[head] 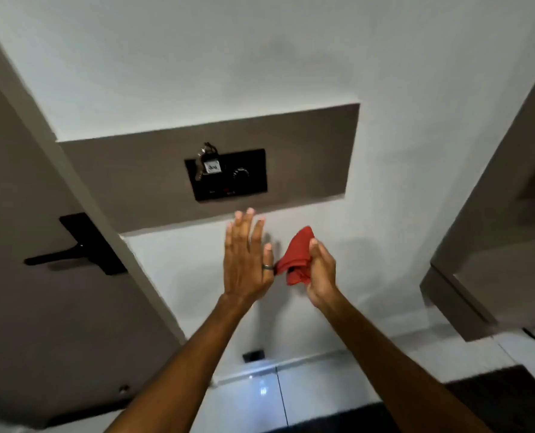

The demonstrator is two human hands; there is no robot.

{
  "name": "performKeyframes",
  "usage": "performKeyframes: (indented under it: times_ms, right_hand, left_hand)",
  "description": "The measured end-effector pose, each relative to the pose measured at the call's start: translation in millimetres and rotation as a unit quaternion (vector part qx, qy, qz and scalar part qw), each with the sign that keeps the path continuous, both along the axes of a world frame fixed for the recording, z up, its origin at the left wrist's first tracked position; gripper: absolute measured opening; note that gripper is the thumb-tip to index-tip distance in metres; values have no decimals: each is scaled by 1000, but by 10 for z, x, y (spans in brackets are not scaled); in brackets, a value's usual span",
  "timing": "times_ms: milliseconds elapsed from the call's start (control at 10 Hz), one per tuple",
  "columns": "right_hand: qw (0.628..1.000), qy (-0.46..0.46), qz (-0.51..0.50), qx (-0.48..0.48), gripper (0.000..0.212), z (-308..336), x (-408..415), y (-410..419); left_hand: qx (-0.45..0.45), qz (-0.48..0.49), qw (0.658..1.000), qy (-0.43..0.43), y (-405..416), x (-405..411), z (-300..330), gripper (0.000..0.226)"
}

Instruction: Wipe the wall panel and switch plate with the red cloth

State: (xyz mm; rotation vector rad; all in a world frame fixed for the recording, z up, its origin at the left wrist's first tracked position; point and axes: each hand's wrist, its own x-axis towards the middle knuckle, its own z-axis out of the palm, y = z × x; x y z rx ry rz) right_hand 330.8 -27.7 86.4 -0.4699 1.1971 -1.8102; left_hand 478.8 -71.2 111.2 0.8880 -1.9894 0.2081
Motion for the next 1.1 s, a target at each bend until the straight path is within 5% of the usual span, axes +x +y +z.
performKeyframes:
  times_ms: [100, 200, 400, 500, 600, 700, 800, 900, 1100]
  right_hand:
    - [952, -297, 41, 61, 48, -379, -209, 399]
    - [925, -379, -24, 33, 50, -534, -701, 739]
    - [919, -391, -47, -22, 87, -706, -2179, 1363]
    - [958, -279, -67, -6, 83, -773, -3231, 1712]
    - [993, -13, -91, 73, 95, -739, -4146, 1931]
    - [888, 409, -38, 208, 92, -912, -4964, 1951]
    - [598, 679, 202, 375, 88, -1267, -5383, 1844]
    - [540, 675, 291, 410, 82, -1503, -5332, 1878]
    - [559, 688, 220, 407, 100, -1457, -5209, 1879]
  left_hand:
    - [109, -56, 987, -106, 259, -252, -352, 55]
    - [169, -81, 971, -148, 410, -612, -521, 56]
    - [241, -135, 934, -226, 707, -1673, -688, 65]
    - [260, -164, 914, -266, 835, -2342, -753, 67]
    - [277, -175, 898, -293, 960, -2985, -820, 69]
    - [290, -181, 881, -326, 1061, -3650, -923, 71]
    - [281, -169, 871, -366, 1133, -4072, -1042, 71]
    - [278, -154, 867, -383, 1182, -4243, -1112, 71]
    - [284, -97, 881, -367, 1139, -4155, -1110, 77]
